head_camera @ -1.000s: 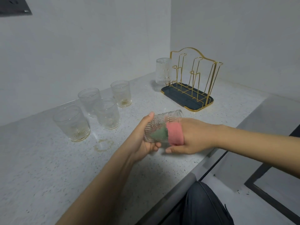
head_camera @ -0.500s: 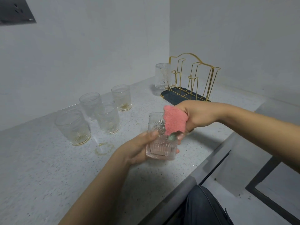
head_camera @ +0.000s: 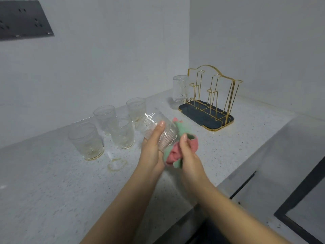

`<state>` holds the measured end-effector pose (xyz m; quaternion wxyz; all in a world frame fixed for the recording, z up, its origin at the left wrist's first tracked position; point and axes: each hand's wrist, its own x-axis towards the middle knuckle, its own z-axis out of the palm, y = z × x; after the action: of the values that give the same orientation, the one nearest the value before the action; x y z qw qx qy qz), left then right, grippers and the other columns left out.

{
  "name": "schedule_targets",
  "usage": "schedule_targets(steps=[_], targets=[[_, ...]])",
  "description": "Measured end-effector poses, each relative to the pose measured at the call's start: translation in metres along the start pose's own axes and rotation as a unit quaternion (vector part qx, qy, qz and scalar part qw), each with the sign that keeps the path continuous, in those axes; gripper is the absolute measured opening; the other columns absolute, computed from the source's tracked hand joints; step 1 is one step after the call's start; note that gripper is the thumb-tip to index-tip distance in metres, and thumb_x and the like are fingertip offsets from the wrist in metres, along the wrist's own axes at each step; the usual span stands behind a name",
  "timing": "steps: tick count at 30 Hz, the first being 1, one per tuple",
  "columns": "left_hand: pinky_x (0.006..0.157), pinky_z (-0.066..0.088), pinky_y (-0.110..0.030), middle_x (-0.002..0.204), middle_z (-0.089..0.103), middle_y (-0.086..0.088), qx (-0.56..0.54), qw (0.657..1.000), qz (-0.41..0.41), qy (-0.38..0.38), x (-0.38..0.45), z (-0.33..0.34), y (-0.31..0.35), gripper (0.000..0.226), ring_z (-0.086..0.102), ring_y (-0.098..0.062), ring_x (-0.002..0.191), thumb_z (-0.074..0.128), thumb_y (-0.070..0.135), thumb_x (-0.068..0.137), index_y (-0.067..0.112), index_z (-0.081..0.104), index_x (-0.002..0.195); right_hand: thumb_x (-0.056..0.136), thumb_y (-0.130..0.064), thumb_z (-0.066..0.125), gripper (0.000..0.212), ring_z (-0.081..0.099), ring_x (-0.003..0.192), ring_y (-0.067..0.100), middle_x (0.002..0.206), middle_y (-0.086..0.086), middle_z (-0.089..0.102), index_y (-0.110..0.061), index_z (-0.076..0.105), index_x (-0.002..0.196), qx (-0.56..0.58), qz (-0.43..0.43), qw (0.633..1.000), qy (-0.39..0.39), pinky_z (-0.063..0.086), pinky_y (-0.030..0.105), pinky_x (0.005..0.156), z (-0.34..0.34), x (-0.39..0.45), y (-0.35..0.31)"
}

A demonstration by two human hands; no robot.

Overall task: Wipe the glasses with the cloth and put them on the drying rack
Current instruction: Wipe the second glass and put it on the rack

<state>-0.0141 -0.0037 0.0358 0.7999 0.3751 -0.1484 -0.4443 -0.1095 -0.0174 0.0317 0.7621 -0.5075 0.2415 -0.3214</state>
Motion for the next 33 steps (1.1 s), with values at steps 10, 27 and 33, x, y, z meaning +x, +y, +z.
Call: schedule_targets(steps=[10,27,33], targets=[[0.081,0.060,-0.046,0.119,0.066,-0.022,-0.031,0.997,-0.002,0.065,-0.004,0.000,-0.010,0.078,0.072,-0.029,0.098,0.085,0.034,0.071,0.009,0.047,0.134,0.090,-0.059,0.036,0.051,0.055,0.070,0.012,0.062,-0.003,0.060,-0.016,0.055,0.070,0.170,0.010,0.977,0.126,0.042,0.030,0.077,0.025,0.022,0.004],[0.084,0.059,-0.034,0.118,0.069,-0.015,0.026,0.997,0.071,-0.018,-0.015,-0.001,-0.016,0.055,0.070,-0.025,0.105,0.072,0.016,0.079,0.011,0.051,0.130,0.095,-0.053,0.029,0.054,0.064,0.098,0.014,0.105,0.003,0.067,-0.014,0.057,0.120,0.019,-0.035,0.987,0.155,0.050,0.033,0.090,0.014,0.021,-0.018],[0.077,0.059,-0.032,0.106,0.074,-0.003,0.176,0.980,0.036,-0.085,-0.012,-0.012,-0.007,0.049,0.073,-0.017,0.095,0.077,0.016,0.075,0.017,0.056,0.120,0.096,-0.050,0.022,0.056,0.050,0.108,0.010,0.125,-0.003,0.052,-0.012,0.051,0.127,-0.120,-0.066,0.982,0.132,0.039,0.022,0.086,-0.007,0.022,-0.031]])
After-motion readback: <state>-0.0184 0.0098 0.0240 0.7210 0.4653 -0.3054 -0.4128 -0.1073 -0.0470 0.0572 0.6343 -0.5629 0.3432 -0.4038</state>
